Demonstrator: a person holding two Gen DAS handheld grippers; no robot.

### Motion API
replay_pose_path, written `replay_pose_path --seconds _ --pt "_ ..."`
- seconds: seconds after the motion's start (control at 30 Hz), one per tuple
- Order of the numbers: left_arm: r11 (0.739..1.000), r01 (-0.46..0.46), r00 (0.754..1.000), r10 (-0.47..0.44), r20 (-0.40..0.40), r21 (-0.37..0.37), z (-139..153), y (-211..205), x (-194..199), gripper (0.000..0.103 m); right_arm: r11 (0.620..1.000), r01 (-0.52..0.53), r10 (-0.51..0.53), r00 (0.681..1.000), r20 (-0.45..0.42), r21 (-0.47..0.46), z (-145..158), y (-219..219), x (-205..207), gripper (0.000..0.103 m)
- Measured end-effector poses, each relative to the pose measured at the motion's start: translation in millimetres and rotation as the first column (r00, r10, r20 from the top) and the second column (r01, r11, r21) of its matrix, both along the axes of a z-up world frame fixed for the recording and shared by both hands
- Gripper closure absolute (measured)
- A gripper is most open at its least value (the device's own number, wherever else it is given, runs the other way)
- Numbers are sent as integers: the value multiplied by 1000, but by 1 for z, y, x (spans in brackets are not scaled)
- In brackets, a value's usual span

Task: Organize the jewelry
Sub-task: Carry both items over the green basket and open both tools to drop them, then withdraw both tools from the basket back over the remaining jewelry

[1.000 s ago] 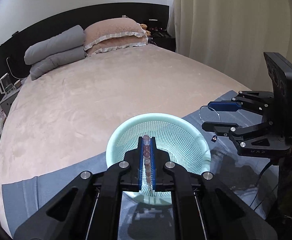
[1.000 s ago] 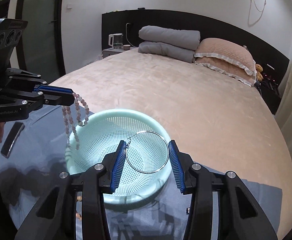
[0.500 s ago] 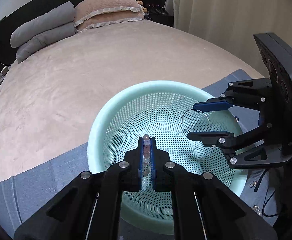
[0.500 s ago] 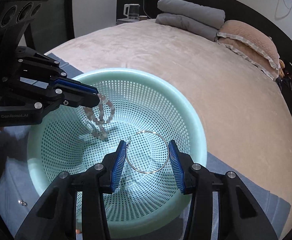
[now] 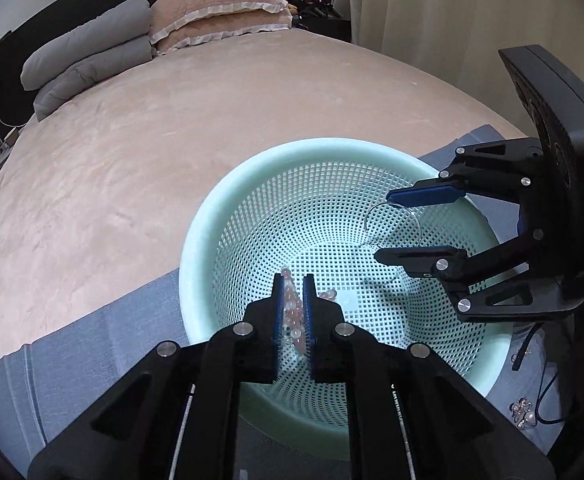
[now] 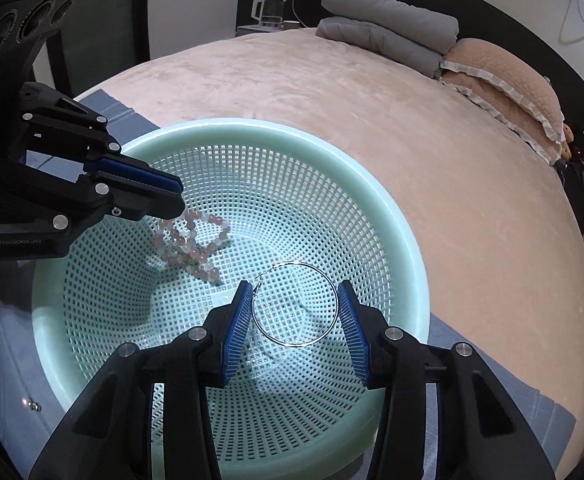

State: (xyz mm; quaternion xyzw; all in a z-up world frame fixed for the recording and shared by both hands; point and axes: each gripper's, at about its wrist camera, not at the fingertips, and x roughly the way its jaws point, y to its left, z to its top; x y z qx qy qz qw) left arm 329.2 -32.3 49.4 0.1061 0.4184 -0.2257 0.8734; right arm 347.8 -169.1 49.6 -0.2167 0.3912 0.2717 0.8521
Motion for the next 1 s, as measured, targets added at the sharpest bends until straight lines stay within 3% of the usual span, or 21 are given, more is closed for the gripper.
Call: replay_pose_path --seconds 0.07,0.17,0.33,0.4,0.7,0.8,1.0 --pt "1000 -12 1000 12 14 2 4 3 0 72 1000 4 -4 1000 10 -7 2 0 -2 59" --pt "1000 -29 999 29 34 -9 13 9 -4 59 1000 2 -2 999 38 -3 10 -1 -8 38" --pt "999 -51 997 51 64 -14 32 19 -19 48 1000 6 -6 997 72 -6 29 -4 -22 38" --pt "998 -62 994 62 89 -11 42 21 -28 28 1000 11 -10 996 91 -6 39 -7 -30 34" --pt "990 -119 981 129 141 -75 83 49 -93 8 998 42 -47 987 150 41 85 -18 -86 25" --pt "986 -140 975 153 160 -91 93 53 -116 6 998 43 -52 982 182 53 101 -23 -111 19" --pt "985 -145 974 159 160 -93 100 48 -159 6 991 70 -96 966 241 113 120 -45 -159 16"
